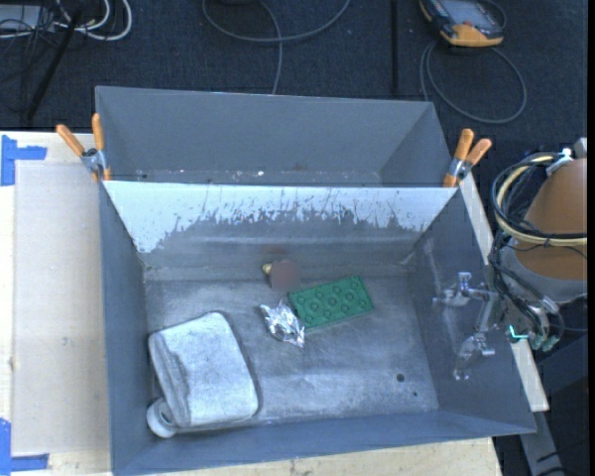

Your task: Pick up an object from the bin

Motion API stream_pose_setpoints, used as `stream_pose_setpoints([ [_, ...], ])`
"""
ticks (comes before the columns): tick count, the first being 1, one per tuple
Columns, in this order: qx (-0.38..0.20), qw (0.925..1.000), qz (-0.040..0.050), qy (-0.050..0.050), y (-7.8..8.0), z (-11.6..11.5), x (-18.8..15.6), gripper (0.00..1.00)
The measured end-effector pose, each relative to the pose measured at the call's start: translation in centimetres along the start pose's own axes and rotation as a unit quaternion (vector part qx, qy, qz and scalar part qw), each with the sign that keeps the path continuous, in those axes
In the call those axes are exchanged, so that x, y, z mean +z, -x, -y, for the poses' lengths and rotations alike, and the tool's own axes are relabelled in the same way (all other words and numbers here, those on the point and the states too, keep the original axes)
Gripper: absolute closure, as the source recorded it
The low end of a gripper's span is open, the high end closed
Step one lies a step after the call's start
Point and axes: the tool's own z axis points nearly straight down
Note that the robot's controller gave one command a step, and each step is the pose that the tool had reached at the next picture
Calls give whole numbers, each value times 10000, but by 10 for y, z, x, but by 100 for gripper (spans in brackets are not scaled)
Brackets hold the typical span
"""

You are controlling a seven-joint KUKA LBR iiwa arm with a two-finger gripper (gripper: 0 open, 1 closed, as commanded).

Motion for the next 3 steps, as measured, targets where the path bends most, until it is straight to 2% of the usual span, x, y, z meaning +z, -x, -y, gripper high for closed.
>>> stream_pose_setpoints([
  [1, 299, 9995, 53, 4, 95, -56, 83, 0],
  [2, -116, 9999, 65, -22, 112, -138, 89, 0],
  [3, -106, 9999, 52, -16, 112, -137, 88, 100],
])
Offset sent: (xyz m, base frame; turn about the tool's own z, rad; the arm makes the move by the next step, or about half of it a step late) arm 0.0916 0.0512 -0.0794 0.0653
